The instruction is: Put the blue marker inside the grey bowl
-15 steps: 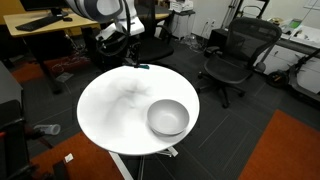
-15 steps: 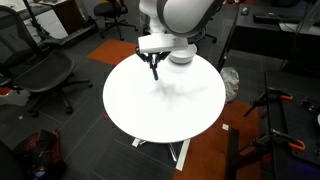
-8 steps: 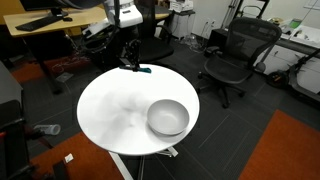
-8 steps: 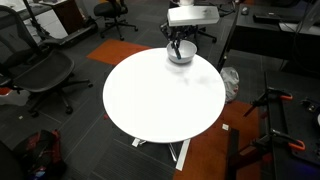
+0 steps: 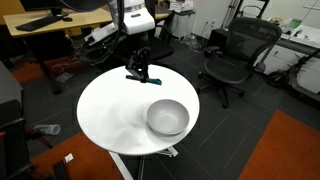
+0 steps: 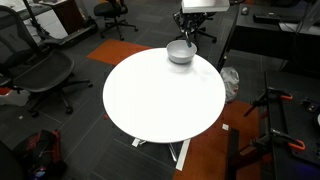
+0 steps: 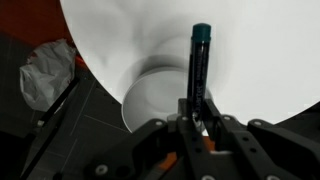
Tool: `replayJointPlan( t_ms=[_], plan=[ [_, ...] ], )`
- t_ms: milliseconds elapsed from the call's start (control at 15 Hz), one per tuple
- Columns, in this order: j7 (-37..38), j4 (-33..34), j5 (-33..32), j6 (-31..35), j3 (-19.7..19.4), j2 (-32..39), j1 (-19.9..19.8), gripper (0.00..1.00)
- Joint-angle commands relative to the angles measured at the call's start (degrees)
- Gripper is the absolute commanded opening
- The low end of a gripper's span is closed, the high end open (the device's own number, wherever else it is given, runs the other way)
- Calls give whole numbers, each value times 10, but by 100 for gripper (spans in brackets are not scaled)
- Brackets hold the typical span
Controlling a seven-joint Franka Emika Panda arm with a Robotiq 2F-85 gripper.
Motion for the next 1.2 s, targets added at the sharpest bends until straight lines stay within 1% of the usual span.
replayJointPlan(
  t_ms=[0,333,533,867,1133],
  plan=[
    [-21,19,7,-12,-1,14,-20,5],
    [-23,55,20,-17,-4,54,-41,5],
    [-16,89,29,-18,-6,88,-47,5],
    [-17,145,57,-27,-10,142,-57,5],
    [-23,176,80,-31,-11,174,-67,5]
  ],
)
